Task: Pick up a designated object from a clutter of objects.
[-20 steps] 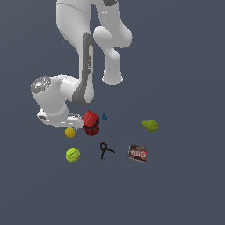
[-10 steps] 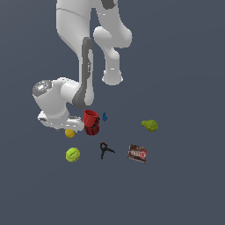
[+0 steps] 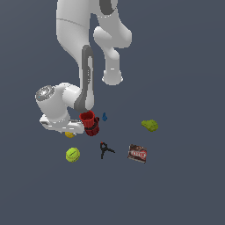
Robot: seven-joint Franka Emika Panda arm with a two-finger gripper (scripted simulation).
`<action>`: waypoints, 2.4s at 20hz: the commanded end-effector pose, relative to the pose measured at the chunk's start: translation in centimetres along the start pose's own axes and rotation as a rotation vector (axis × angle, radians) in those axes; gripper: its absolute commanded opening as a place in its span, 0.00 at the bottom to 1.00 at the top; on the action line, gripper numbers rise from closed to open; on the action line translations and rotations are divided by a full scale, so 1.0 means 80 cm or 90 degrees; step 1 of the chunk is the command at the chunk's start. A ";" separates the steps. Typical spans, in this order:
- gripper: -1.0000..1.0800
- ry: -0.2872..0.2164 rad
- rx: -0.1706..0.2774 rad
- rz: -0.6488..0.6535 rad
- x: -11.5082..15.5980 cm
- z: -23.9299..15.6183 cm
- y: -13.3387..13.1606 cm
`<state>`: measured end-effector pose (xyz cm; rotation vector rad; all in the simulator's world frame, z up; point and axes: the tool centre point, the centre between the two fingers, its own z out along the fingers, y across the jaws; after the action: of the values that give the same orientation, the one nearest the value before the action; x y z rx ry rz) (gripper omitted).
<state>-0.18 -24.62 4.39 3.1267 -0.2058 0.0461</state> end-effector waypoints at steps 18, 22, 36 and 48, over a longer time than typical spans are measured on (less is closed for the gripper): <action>0.00 0.001 -0.001 0.000 -0.005 -0.014 -0.015; 0.00 0.000 0.000 0.000 -0.013 -0.032 -0.034; 0.00 -0.006 0.000 -0.001 -0.060 -0.146 -0.155; 0.00 -0.012 -0.002 -0.001 -0.107 -0.272 -0.284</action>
<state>-5.95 -2.13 24.42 3.1270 -0.2032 0.0176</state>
